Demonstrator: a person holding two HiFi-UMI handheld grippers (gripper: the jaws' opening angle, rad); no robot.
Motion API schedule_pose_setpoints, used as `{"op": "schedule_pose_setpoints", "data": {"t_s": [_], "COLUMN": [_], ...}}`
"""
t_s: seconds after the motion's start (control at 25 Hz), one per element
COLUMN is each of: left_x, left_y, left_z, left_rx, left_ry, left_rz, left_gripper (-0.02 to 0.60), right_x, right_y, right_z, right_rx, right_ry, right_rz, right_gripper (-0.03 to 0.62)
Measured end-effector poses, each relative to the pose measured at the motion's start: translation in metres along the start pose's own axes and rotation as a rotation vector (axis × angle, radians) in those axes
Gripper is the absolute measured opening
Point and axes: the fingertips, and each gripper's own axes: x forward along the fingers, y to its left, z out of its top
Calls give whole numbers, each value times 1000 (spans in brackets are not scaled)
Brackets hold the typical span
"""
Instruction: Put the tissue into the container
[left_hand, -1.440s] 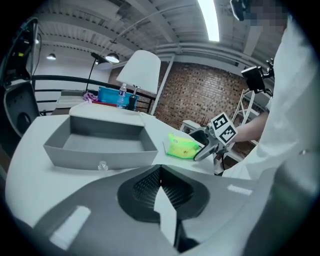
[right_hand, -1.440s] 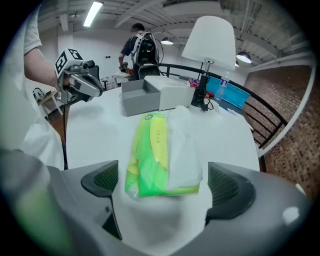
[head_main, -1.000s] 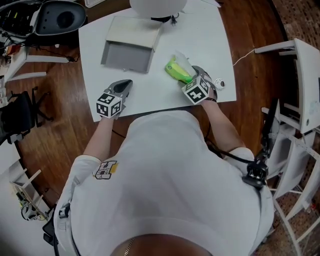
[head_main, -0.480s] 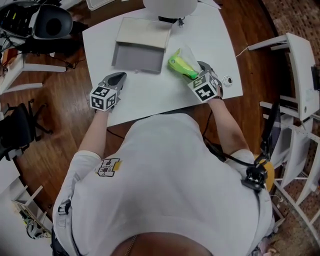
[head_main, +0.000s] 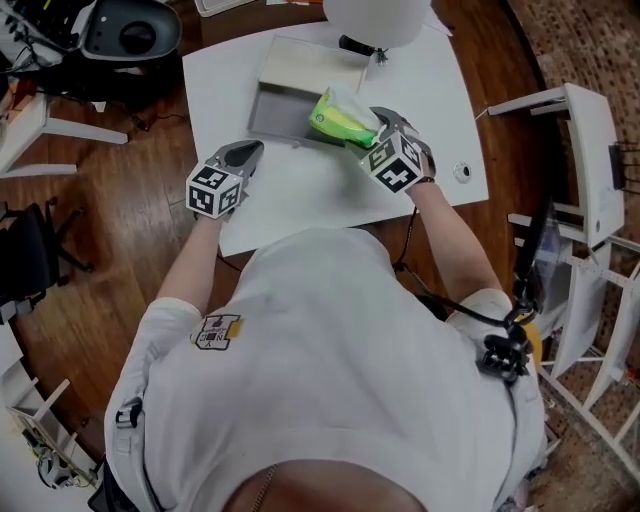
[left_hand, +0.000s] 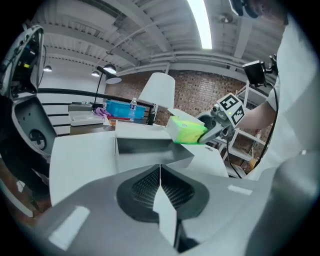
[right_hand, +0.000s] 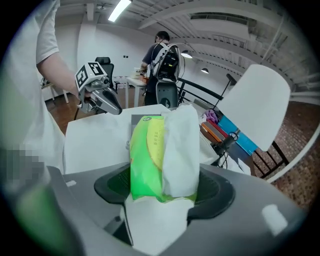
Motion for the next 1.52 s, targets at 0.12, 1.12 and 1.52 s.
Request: {"op": "schedule_pose_setpoints", "data": {"t_s": [0.12,1.12,1.52], "left_x": [-17,-38,-23], "left_y": [5,24,33], "left_z": [-5,-15,-20], "left_rx": [-3,-12,-16], "left_ry": [-9,37,59], "left_rz": [10,9,-10], "left_gripper": [0,0,0], "right_x": [17,119,141], "right_y": [12,46,47], "right_z": [25,43,41], "right_rx": [-54,-178,-205], "right_ry": [-12,121,139], "right_rz": [30,199,220], "right_gripper": [331,336,333]}}
